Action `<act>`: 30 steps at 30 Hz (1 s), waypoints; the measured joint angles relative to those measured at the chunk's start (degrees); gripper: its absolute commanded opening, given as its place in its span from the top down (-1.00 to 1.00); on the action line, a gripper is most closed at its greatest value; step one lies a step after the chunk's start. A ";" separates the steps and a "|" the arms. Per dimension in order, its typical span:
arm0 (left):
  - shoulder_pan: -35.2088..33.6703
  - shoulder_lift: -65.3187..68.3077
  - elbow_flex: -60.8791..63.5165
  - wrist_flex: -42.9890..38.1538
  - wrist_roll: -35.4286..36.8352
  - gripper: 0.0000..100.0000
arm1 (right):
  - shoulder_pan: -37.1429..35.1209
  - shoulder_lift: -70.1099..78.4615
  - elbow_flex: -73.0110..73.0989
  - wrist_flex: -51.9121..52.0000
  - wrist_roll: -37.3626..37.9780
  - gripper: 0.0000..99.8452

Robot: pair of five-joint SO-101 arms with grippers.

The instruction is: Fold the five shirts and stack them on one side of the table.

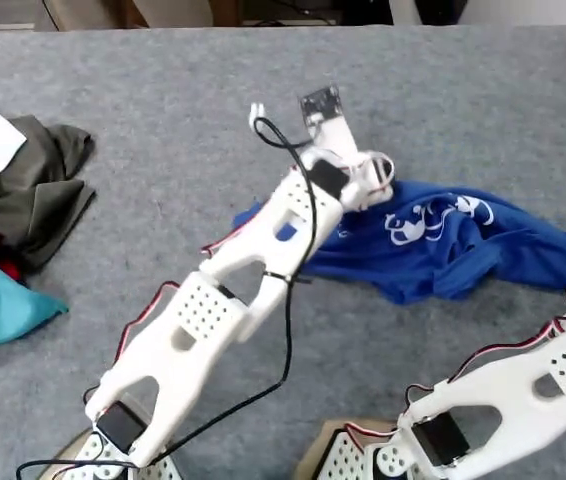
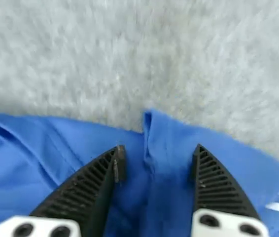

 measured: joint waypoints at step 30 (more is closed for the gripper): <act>13.10 8.53 -23.38 38.33 0.09 0.66 | 0.00 0.44 -2.81 0.88 0.00 0.99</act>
